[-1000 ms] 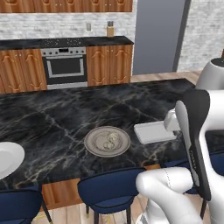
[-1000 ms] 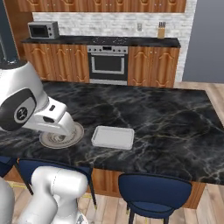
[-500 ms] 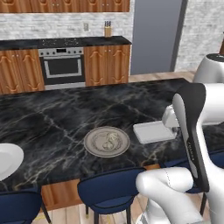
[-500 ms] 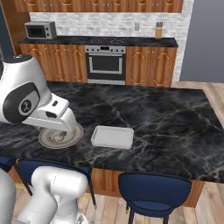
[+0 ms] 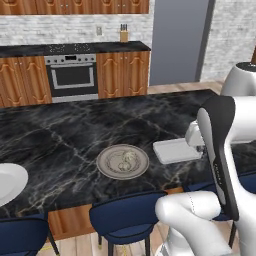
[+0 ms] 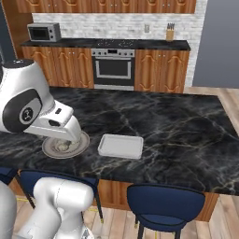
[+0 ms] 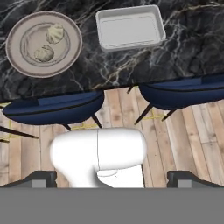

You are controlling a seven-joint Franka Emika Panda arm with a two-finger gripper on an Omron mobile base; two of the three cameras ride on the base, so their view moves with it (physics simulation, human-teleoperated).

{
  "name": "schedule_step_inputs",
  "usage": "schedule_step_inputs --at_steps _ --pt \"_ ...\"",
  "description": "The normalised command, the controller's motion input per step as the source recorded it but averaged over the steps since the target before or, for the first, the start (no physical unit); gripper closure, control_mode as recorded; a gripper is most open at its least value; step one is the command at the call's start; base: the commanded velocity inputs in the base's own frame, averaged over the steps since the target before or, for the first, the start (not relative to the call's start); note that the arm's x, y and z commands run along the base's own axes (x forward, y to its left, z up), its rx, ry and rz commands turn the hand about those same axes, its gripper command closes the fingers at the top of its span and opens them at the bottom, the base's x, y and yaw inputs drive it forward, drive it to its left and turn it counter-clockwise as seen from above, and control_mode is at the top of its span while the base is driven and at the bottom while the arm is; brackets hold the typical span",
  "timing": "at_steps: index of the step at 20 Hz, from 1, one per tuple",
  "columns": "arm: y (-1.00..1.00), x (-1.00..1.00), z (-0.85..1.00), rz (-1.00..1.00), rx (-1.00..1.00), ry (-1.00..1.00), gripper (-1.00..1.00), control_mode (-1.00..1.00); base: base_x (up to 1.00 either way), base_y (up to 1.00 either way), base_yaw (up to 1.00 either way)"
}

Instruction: Place two dumplings into each of the tupperware containers and then place the containers in the fridge.

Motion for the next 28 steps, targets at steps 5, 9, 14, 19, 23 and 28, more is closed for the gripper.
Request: schedule_step_inputs --at_steps 5,9,14,19,23,28 --pt "0.28 0.25 -0.12 0.0 0.0 0.06 -1.0 -1.0 0.0 0.0 0.0" --pt "0.98 1.0 -0.16 0.0 0.0 0.11 -1.0 -1.0 0.0 0.0 0.0" --pt "0.25 0.81 -0.52 -0.05 0.03 0.04 -1.0 -1.0 0.0 0.0 0.0" --pt "0.06 0.4 -0.98 -0.01 0.01 -0.01 -1.0 -1.0 0.0 0.0 0.0" --pt "0.4 0.46 -0.65 0.0 0.0 0.0 -1.0 -1.0 0.0 0.0 0.0" --pt "0.14 0.45 -0.1 0.0 0.02 0.0 -1.0 -1.0 0.0 0.0 0.0"
